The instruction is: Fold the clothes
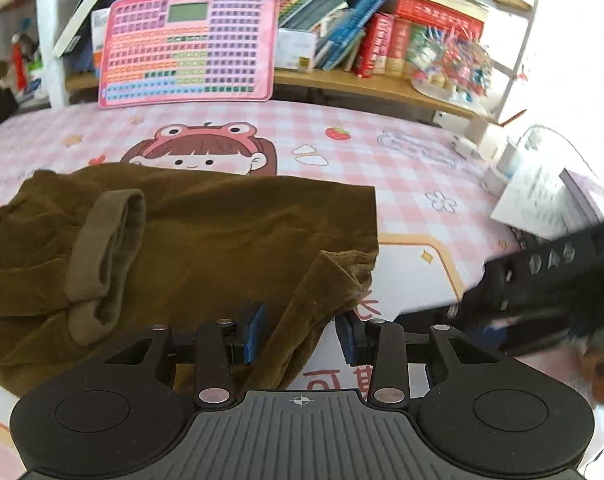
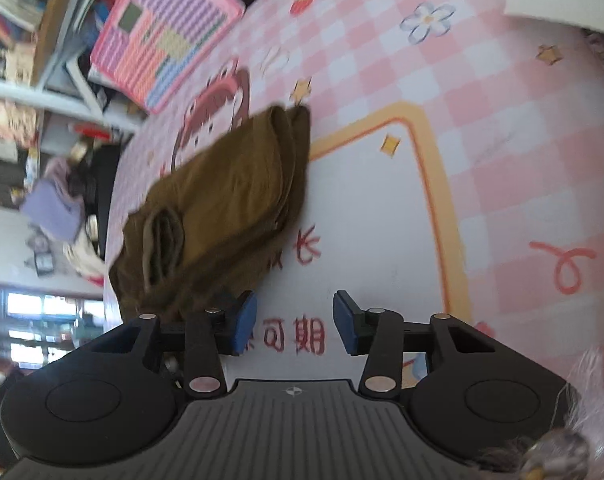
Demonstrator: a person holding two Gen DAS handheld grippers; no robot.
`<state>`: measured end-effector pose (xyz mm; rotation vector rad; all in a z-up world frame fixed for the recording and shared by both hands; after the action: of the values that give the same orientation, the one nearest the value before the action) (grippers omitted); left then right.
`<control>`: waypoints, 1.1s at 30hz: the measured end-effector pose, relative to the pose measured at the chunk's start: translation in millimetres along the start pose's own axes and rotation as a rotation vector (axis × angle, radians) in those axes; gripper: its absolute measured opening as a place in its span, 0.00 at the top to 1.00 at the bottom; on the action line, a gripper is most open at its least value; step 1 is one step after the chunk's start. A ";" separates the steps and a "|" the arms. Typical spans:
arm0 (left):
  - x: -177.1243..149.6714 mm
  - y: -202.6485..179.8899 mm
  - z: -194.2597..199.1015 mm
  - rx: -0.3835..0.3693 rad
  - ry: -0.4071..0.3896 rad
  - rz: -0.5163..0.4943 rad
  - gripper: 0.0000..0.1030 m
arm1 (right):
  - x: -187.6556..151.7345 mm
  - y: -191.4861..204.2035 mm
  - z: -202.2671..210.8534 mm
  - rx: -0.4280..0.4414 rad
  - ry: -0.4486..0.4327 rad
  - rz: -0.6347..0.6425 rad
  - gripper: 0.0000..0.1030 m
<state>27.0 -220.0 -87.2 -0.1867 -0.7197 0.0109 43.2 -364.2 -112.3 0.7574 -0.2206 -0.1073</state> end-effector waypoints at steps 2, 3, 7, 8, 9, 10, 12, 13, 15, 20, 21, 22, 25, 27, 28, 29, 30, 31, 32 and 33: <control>-0.1 0.5 1.1 -0.007 0.000 0.012 0.65 | -2.6 -0.7 -5.8 0.004 0.014 -0.010 0.63; -0.4 0.9 1.6 -0.008 0.001 0.019 0.65 | -3.8 -1.2 -8.6 0.006 0.020 -0.015 0.63; -0.3 3.8 2.7 -0.012 0.005 0.042 0.65 | -5.3 0.7 -17.0 -0.004 0.032 -0.004 0.66; -0.4 3.9 3.2 -0.014 0.006 0.042 0.65 | -5.2 2.0 -19.2 -0.003 0.034 -0.001 0.67; -0.4 3.9 3.6 -0.015 0.007 0.042 0.65 | -5.1 3.2 -21.4 -0.001 0.035 0.001 0.68; -0.5 3.2 3.8 -0.015 0.008 0.036 0.65 | -4.9 4.5 -23.6 0.000 0.036 0.003 0.70; -0.2 1.8 4.9 -0.015 0.008 0.024 0.65 | -4.1 6.7 -26.8 0.001 0.038 0.004 0.70; 0.1 1.2 5.6 -0.015 0.006 0.018 0.65 | -3.6 7.6 -27.0 0.000 0.036 0.005 0.70; 0.7 0.5 6.3 -0.012 0.005 0.007 0.65 | -1.7 8.4 -24.4 0.024 0.022 -0.011 0.70; 0.6 -7.0 5.3 -0.015 -0.001 -0.057 0.86 | 11.4 1.6 -10.6 0.134 -0.046 -0.154 0.41; 0.3 -10.1 5.2 -0.017 -0.001 -0.077 0.91 | 14.0 -0.5 -8.9 0.143 -0.054 -0.186 0.36; -0.2 -14.1 6.5 -0.017 -0.003 -0.103 0.94 | 16.5 -2.5 -8.2 0.153 -0.058 -0.215 0.33; -3.2 -31.8 14.3 -0.022 -0.009 -0.211 0.94 | 21.6 -6.0 -11.5 0.185 -0.053 -0.291 0.30; -7.7 -39.1 20.5 -0.025 -0.014 -0.263 0.94 | 25.5 -3.7 -17.1 0.211 -0.049 -0.325 0.30; -10.1 -40.3 23.8 -0.027 -0.014 -0.274 0.95 | 27.7 -2.8 -20.7 0.215 -0.045 -0.334 0.30; -12.4 -41.3 27.1 -0.029 -0.014 -0.283 0.95 | 29.9 -1.7 -25.4 0.216 -0.041 -0.340 0.30; -14.1 -40.7 31.0 -0.033 -0.015 -0.279 0.95 | 32.0 -0.4 -30.3 0.216 -0.036 -0.344 0.30; -15.3 -39.6 35.4 -0.031 -0.021 -0.273 0.95 | 32.7 0.5 -34.5 0.216 -0.031 -0.350 0.30; -16.4 -38.4 39.8 -0.030 -0.026 -0.266 0.95 | 33.8 0.8 -38.8 0.212 -0.025 -0.357 0.31; -17.5 -37.0 44.2 -0.029 -0.032 -0.258 0.95 | 35.6 1.3 -42.7 0.216 -0.023 -0.364 0.32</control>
<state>-17.2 -250.4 -59.7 -0.1201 -0.7717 -0.2427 87.9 -340.9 -135.9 1.0065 -0.1146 -0.4430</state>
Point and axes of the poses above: each gripper's, at about its wrist camera, not at the fingertips, and z roughly against the way its jaws point, y to its left, x to its top, the point moved 9 cm from there along -z, roughly the way its jaws point, and after that the axes turned 3 degrees about z, right-handed, at the moved point
